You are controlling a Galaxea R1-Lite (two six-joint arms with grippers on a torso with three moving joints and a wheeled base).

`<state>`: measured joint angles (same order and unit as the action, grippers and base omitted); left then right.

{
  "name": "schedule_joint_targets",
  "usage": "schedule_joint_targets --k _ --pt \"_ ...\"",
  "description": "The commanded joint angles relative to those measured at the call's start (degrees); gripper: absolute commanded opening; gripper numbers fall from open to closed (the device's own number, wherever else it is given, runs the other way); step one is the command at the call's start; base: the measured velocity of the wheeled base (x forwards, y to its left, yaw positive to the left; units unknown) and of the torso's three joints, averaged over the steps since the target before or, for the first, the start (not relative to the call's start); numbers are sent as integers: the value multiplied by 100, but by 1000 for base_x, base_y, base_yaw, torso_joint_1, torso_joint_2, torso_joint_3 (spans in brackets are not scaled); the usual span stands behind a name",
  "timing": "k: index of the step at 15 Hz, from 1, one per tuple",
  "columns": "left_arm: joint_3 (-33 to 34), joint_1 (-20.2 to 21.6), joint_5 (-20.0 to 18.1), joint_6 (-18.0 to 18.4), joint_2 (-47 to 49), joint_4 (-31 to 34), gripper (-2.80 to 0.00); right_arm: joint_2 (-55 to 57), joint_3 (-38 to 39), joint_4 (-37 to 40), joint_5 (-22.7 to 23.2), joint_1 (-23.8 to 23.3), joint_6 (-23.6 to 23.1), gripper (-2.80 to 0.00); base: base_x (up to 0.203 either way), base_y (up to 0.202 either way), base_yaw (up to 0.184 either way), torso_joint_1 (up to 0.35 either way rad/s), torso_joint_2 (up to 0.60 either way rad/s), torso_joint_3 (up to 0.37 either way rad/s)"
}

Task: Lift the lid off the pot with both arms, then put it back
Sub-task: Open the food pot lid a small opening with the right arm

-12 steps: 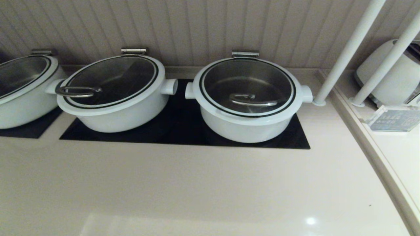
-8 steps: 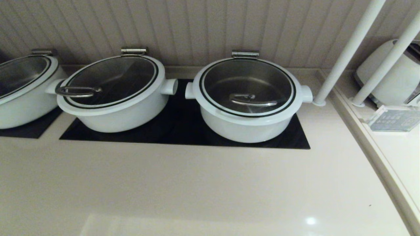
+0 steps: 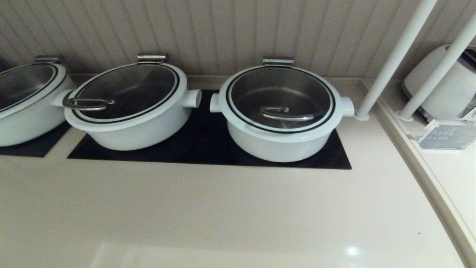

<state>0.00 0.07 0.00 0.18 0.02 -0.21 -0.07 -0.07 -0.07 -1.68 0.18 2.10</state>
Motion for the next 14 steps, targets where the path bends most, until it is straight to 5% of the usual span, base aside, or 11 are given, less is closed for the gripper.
schedule_joint_targets --k 1,10,14 --pt "0 1 0 -1 -1 -6 -280 7 7 -11 8 8 -36 -280 0 0 0 0 0 0" --pt "0 1 0 -1 -2 -6 -280 569 -1382 513 493 9 -588 -280 0 0 0 0 0 0" --pt "0 1 0 17 5 -6 -280 2013 -2239 461 1428 38 -925 -280 0 0 0 0 0 0"
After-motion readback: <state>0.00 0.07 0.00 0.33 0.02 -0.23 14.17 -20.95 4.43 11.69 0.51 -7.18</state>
